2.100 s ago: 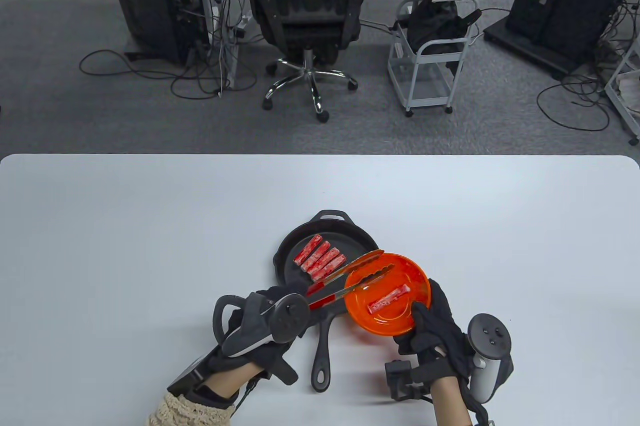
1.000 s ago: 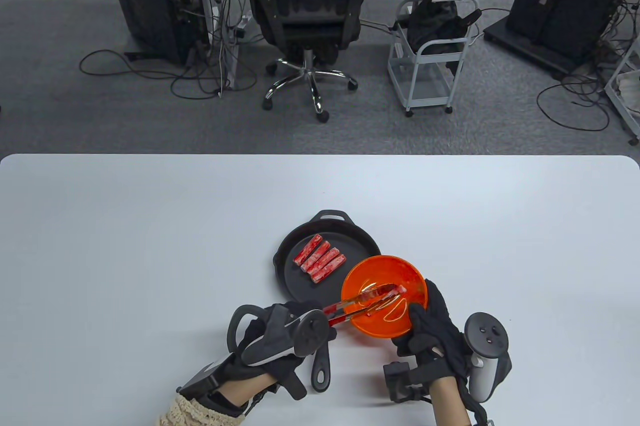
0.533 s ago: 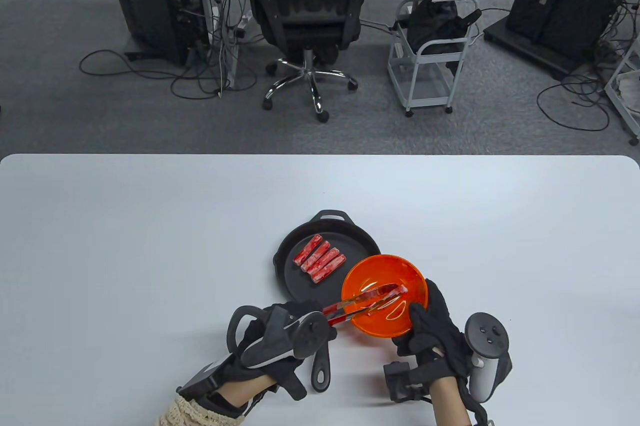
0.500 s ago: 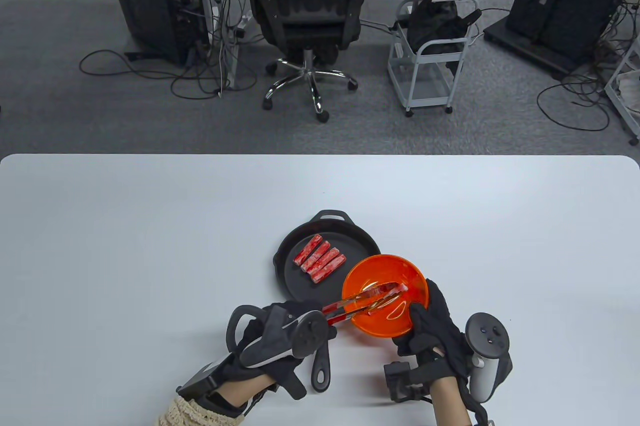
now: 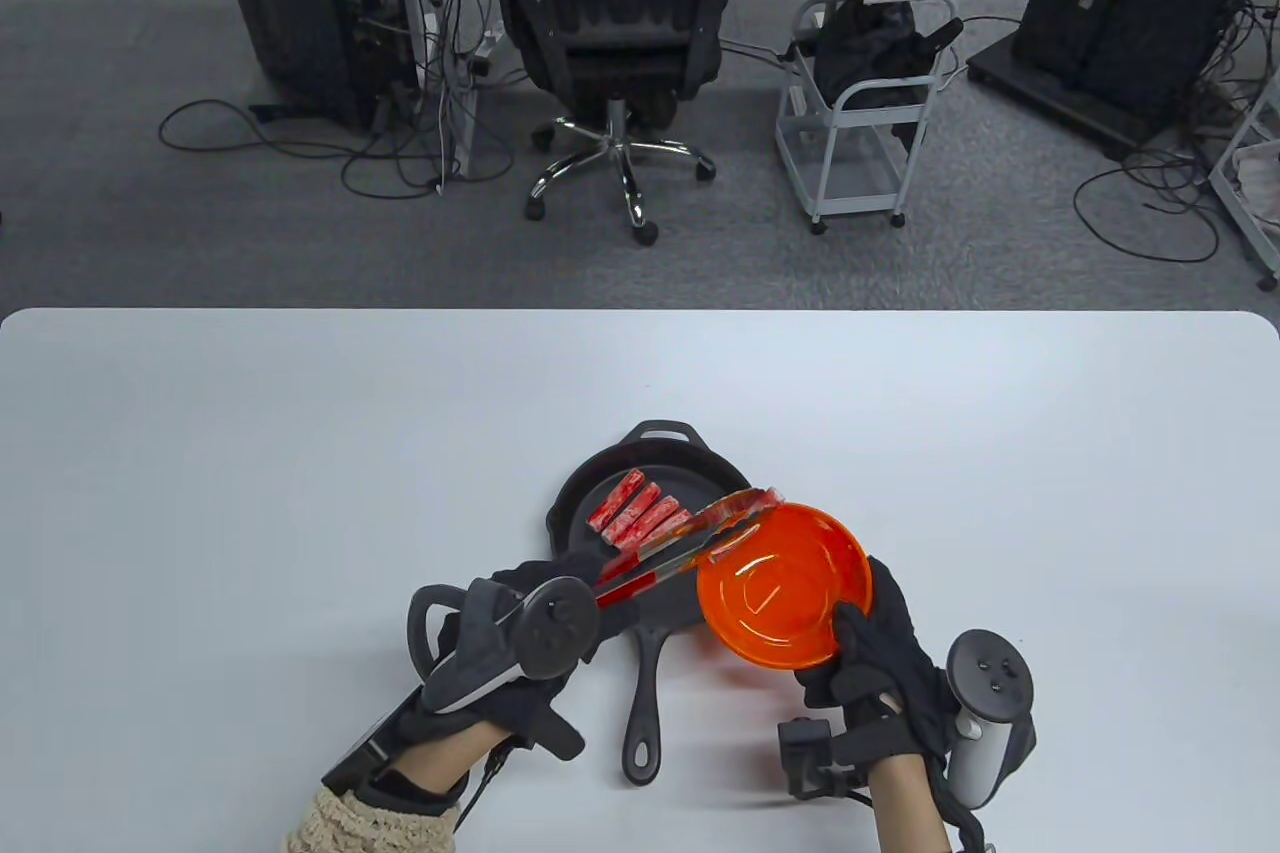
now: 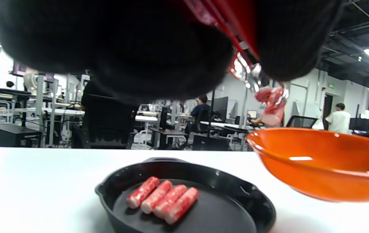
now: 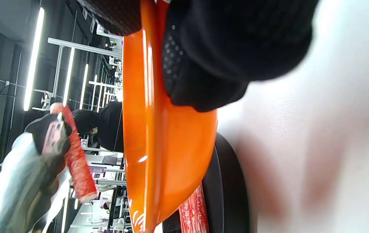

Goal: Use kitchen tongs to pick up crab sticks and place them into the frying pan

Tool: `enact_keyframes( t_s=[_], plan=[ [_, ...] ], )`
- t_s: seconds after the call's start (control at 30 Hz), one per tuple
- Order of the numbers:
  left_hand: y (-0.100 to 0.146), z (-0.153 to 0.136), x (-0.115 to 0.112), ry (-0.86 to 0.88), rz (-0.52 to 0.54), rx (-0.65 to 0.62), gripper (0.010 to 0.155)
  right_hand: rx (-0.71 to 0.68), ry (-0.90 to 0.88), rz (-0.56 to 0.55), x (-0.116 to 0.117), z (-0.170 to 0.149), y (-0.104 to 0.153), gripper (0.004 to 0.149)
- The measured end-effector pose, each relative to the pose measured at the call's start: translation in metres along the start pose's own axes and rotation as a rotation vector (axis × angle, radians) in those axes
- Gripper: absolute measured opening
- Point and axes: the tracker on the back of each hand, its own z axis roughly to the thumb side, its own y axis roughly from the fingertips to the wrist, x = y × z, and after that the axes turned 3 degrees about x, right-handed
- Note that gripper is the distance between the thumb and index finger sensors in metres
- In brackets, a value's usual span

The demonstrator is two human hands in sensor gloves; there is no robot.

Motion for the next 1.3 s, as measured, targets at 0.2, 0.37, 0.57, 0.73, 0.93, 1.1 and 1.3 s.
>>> enact_keyframes(
  t_s=[0.2,0.37,0.57,0.73,0.93,1.1,1.3],
  plan=[
    [-0.01,-0.018,-0.005,0.012,-0.012,0.07,0.073,0.003,-0.018,-0.012,-0.004,0.0,0.0,0.063],
    [-0.019,-0.024,-0.025,-0.013,-0.067,0.104,0.073,0.007,-0.02,-0.016,-0.005,0.0,0.0,0.063],
    [-0.026,-0.025,-0.051,-0.068,-0.163,0.12,0.073,0.007,-0.025,-0.018,-0.006,0.0,0.0,0.063],
    [-0.029,-0.022,-0.072,-0.135,-0.213,0.124,0.073,0.005,-0.029,-0.015,-0.006,0.0,0.001,0.063],
    [-0.029,-0.019,-0.085,-0.198,-0.225,0.125,0.073,0.004,-0.039,-0.015,-0.008,0.0,0.001,0.063],
    [-0.028,-0.014,-0.089,-0.241,-0.216,0.117,0.073,0.001,-0.034,-0.004,-0.007,0.0,0.001,0.063],
    [-0.025,-0.01,-0.093,-0.273,-0.207,0.111,0.074,0.009,-0.023,0.005,-0.005,-0.001,0.001,0.063]
  ],
)
